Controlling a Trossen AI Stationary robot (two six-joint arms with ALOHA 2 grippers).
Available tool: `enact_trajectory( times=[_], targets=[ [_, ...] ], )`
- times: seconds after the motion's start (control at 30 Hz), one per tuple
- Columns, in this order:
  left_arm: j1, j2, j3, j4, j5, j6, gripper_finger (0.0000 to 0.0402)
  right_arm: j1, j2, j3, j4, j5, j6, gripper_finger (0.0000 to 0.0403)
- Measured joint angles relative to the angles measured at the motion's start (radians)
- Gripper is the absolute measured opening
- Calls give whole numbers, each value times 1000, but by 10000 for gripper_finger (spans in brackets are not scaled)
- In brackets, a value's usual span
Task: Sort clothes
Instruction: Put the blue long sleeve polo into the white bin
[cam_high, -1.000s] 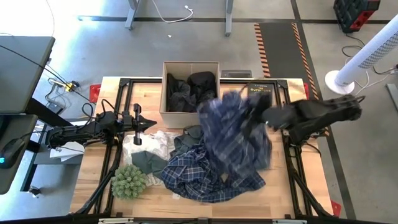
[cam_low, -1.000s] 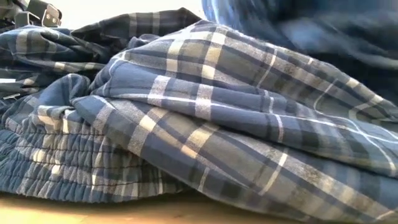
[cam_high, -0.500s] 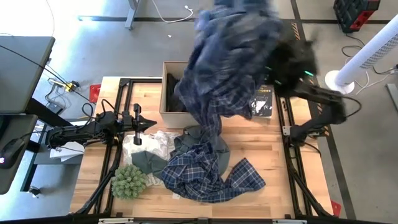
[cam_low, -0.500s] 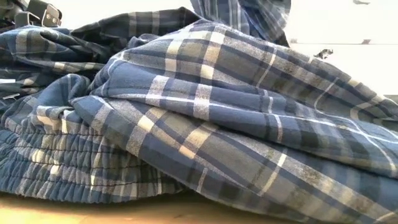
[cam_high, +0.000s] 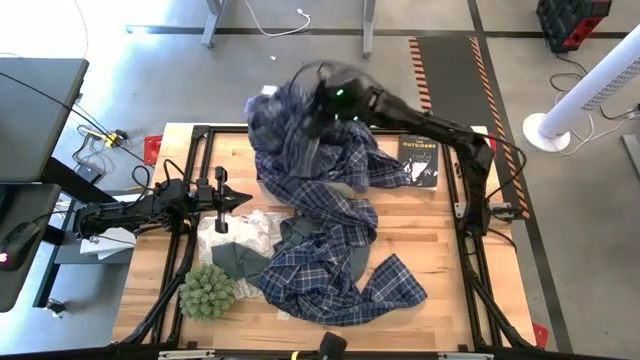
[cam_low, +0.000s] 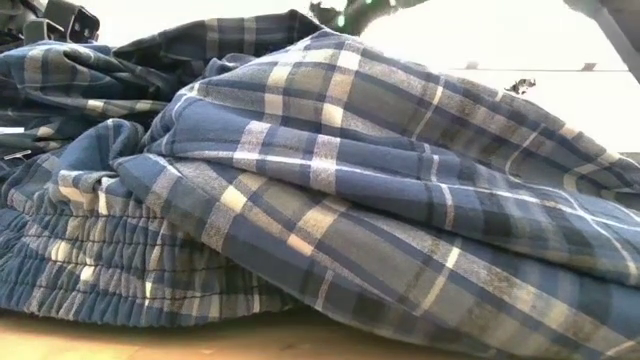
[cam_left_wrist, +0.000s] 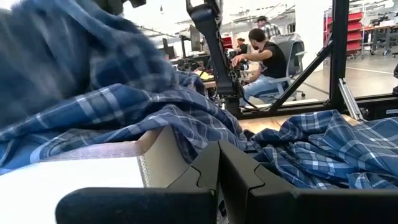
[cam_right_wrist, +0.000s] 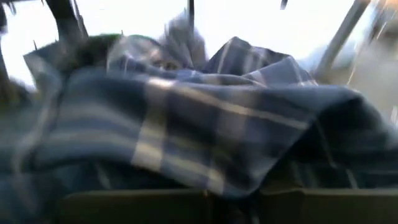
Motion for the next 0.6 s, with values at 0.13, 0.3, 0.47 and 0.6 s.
enact_trajectory(
  times=[0.13, 0.3, 0.47, 0.6],
  targets=[
    [0, 0, 0, 0, 0, 0, 1, 10, 64, 0, -245, -15, -40, 10],
    [0, 0, 0, 0, 0, 0, 1, 27, 171, 0, -468, -22, -92, 13],
    [0, 0, 0, 0, 0, 0, 1, 28, 244, 3, -510, 55, -117, 56],
    [0, 0, 0, 0, 0, 0, 1, 25, 238, 52, -539, 120, -125, 106]
  ],
)
